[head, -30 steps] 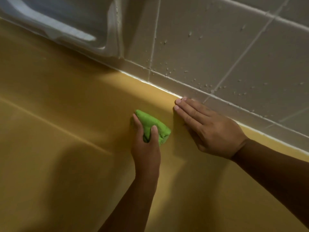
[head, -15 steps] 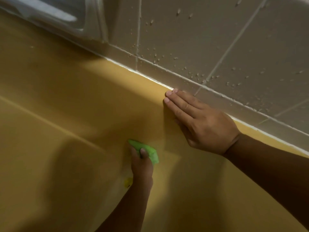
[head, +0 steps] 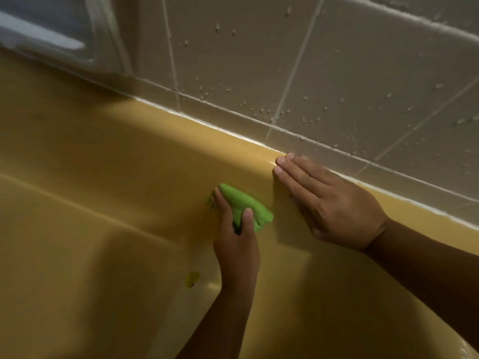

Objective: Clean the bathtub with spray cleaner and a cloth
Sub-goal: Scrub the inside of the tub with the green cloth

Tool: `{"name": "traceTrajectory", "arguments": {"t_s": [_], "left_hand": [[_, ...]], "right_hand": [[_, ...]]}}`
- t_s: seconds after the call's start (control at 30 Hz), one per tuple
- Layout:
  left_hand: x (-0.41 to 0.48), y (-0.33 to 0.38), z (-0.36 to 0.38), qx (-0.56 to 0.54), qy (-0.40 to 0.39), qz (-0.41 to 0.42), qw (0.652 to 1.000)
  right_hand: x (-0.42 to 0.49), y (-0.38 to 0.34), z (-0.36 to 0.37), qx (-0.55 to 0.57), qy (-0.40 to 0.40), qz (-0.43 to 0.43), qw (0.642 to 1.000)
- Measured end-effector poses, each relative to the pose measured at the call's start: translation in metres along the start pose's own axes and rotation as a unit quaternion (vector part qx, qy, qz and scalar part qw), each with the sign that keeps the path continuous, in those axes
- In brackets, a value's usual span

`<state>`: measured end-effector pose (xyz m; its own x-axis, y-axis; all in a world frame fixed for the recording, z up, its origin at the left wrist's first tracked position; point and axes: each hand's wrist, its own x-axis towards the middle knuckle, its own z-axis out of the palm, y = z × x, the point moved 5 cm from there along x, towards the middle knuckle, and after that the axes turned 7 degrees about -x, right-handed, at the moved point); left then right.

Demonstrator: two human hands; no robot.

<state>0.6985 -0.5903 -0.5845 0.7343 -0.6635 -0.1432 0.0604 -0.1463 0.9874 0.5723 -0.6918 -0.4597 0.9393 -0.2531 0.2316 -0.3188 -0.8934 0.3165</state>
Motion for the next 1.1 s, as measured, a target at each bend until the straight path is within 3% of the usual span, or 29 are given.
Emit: {"name": "traceTrajectory", "arguments": {"t_s": [0.13,0.23,0.37,0.43,0.63,0.83,1.1], "left_hand": [[-0.004,-0.065,0.007,0.072,-0.038,-0.022,0.996],[-0.013,-0.118,0.009,0.103,-0.050,-0.115,0.987],[-0.024,-0.141,0.017,0.010,-0.007,-0.253,0.967],[-0.028,-0.133,0.029,-0.056,0.018,-0.273,0.960],[-0.057,-0.027,0.063,-0.141,-0.027,-0.153,0.978],[-0.091,0.047,0.076,-0.065,-0.123,-0.064,0.988],[-0.122,0.049,0.088,0.083,-0.276,-0.012,0.958]], "right_hand": [[-0.001,0.000,0.000,0.002,0.009,0.002,1.000],[-0.001,0.001,0.000,0.006,0.013,0.000,1.000],[-0.002,0.002,0.003,0.004,0.007,0.003,1.000],[0.000,0.002,0.003,0.008,0.003,0.004,1.000],[-0.043,0.000,-0.014,0.019,-0.066,0.075,0.995],[-0.092,-0.006,-0.031,0.085,-0.141,0.207,0.964],[-0.153,-0.046,-0.062,0.076,-0.165,0.315,0.932]]}}
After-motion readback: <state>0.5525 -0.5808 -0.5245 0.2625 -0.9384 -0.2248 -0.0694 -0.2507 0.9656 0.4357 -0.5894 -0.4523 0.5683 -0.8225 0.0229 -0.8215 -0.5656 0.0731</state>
